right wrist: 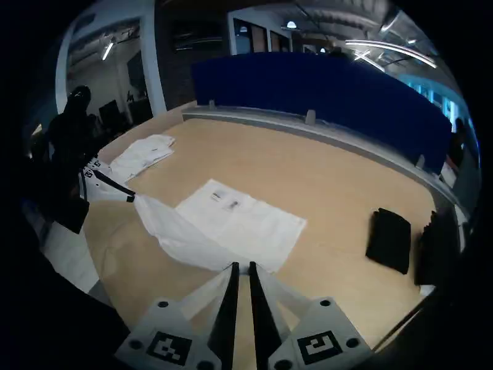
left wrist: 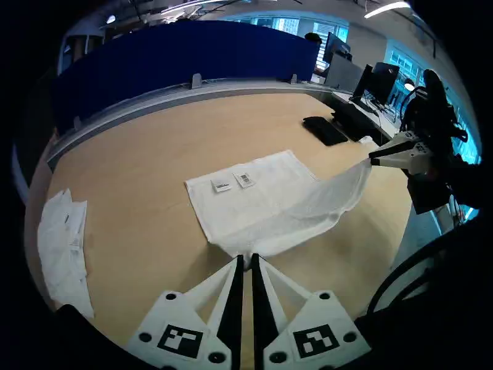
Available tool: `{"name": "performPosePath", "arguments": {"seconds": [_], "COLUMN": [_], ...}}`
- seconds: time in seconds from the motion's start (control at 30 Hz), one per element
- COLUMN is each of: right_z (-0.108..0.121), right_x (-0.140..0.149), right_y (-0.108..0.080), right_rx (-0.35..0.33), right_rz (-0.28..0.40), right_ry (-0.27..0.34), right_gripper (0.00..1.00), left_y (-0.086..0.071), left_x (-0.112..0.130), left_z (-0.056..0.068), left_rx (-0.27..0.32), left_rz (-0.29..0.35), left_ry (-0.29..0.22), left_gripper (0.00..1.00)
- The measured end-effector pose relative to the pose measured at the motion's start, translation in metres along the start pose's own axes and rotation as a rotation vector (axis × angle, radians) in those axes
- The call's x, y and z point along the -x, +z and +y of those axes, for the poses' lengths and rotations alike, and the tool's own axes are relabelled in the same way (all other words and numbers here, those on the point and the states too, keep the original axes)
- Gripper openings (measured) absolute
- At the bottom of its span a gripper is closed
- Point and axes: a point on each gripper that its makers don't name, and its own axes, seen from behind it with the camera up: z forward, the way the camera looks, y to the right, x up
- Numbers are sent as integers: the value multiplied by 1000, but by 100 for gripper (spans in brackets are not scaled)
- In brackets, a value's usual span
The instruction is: Fold towel
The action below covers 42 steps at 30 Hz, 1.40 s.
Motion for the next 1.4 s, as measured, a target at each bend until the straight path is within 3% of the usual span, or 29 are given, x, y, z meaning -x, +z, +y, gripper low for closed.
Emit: {"name": "performPosePath", "arguments": {"seconds": [0.23, 0.47, 0.77, 0.97, 1.17, 1.4], "right_z": [11, 30, 60, 77, 84, 87], "right_x": [-8, -24, -37, -24, -8, -4], "right_y": [11, 35, 78, 106, 125, 132], "right_rx": [0, 8, 36, 59, 70, 84], "right_rz": [-5, 0, -8, -53, -92, -96], "right_ry": [-10, -16, 9, 41, 94, 105], "right_gripper": [12, 12, 12, 12, 12, 12], "left_y": [8, 28, 68, 105, 131, 140], "left_x": [-6, -20, -41, -47, -37, -35], "left_z": [-10, -26, -58, -75, -83, -85], "left_rx": [-11, -19, -32, -29, -21, -19], "left_rz": [-18, -43, -83, -116, -175, -178], "left_ry": [-22, -54, -56, -31, -3, 1], "left_gripper": [9, 9, 9, 9, 9, 9]}}
